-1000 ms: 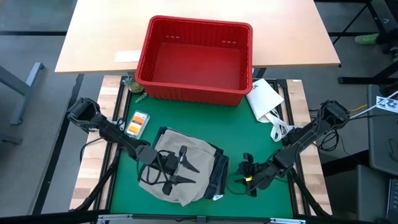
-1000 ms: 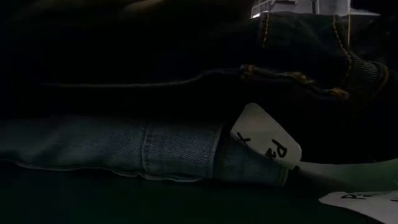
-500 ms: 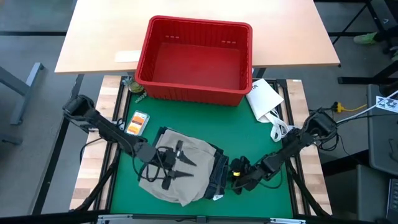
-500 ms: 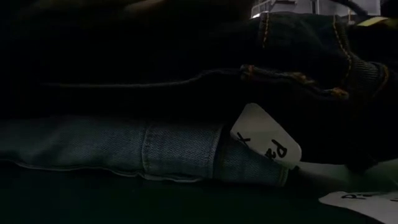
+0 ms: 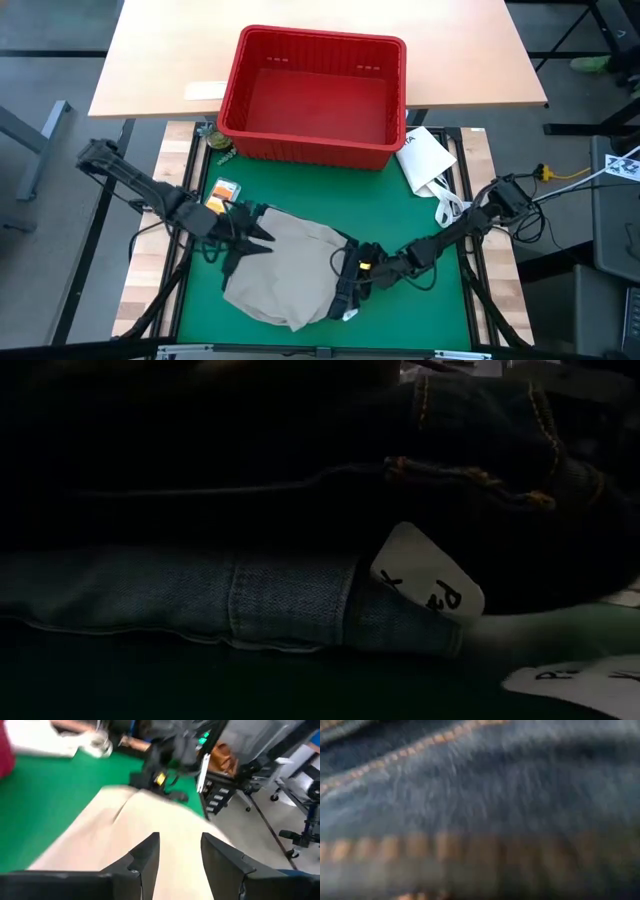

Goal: Fold Laundry from Bin
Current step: Put the stacked of clothes into red bin

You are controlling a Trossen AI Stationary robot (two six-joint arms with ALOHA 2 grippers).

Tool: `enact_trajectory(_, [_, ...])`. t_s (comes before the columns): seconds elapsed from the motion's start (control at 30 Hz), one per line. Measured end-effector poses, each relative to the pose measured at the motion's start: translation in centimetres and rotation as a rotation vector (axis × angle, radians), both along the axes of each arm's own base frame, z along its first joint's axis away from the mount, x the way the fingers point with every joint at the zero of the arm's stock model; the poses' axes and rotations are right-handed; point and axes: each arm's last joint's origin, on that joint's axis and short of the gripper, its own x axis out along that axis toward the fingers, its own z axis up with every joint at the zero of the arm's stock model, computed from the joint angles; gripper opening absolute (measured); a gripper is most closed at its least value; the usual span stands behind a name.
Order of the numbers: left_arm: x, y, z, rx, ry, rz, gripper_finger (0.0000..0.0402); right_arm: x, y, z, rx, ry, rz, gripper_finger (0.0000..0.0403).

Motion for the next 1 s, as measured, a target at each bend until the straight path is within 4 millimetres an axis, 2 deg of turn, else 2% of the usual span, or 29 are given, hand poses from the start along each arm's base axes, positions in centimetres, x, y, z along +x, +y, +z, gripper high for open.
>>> enact_trajectory(0.23, [-3.8, 2.0, -0.8, -0.145, 0.248, 0.124, 0.0131, 1.7, -1.1, 1.3, -0.051, -0.033, 0.009, 0.0161])
enact_trajectory(0.47, [-5.6, 2.6, -2.7, -0.342, 0.564, 0.297, 0.013, 2.0, -1.8, 1.4, -0.054, -0.007, -0.005, 0.0161])
enact_trajectory(0.7, [-6.2, 2.1, -4.4, -0.46, 0.783, 0.423, 0.013, 2.0, -1.8, 1.4, -0.05, 0.0, 0.002, 0.0161])
enact_trajectory(1.0, [-7.7, 0.7, -9.1, -0.504, 0.975, 0.575, 0.013, 1.9, -1.7, 1.4, -0.047, 0.009, 0.008, 0.0161])
